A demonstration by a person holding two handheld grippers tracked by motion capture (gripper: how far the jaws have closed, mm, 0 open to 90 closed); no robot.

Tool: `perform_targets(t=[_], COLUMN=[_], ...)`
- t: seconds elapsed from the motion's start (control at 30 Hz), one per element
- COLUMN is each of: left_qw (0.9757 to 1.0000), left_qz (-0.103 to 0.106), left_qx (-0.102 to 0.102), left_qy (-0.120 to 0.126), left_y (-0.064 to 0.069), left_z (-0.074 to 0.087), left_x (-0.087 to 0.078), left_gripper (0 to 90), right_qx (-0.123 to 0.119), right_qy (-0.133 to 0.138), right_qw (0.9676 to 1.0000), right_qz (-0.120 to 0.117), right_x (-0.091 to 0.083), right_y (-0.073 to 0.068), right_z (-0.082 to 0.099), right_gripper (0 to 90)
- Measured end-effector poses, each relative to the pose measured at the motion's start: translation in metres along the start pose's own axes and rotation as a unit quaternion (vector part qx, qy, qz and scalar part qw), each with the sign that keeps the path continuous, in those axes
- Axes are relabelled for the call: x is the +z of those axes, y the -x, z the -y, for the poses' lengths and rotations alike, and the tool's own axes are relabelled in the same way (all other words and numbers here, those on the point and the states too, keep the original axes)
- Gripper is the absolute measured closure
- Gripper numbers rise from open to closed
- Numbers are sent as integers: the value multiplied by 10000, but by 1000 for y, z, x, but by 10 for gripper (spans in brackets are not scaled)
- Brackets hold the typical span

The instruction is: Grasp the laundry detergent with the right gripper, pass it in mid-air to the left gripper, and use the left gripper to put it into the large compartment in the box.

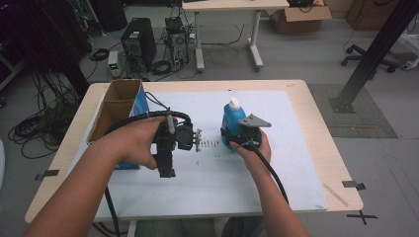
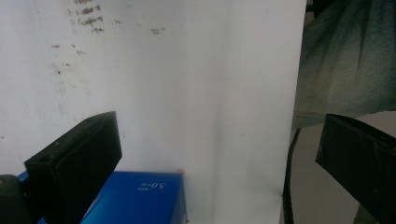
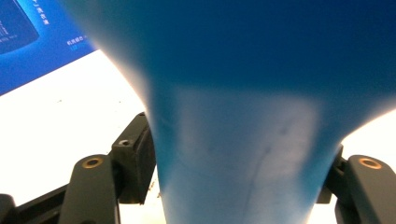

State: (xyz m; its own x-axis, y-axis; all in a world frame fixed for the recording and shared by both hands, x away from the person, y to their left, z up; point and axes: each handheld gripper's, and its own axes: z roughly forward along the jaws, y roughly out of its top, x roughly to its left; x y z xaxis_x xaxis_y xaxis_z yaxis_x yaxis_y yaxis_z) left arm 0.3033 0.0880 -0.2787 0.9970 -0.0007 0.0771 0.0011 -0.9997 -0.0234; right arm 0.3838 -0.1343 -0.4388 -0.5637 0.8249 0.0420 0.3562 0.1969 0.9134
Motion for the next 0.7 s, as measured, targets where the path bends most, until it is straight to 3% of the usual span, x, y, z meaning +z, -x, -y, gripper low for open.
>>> perform_targets(t=[0.43,0.7], left_qw=[10000,10000], left_qz=[23,26], left_qx=[-6,26], left_qy=[-10,-26], left_y=[-1,-2], left_z=[0,-4], left_x=[2,3], left_gripper=[3,3], right_qx=[-8,-161], right_qy=[105,118], right_qw=[9999,9996], right_qz=[110,204], right_x=[0,0], right_y=[0,-2], right_z=[1,1], right_gripper=[417,447])
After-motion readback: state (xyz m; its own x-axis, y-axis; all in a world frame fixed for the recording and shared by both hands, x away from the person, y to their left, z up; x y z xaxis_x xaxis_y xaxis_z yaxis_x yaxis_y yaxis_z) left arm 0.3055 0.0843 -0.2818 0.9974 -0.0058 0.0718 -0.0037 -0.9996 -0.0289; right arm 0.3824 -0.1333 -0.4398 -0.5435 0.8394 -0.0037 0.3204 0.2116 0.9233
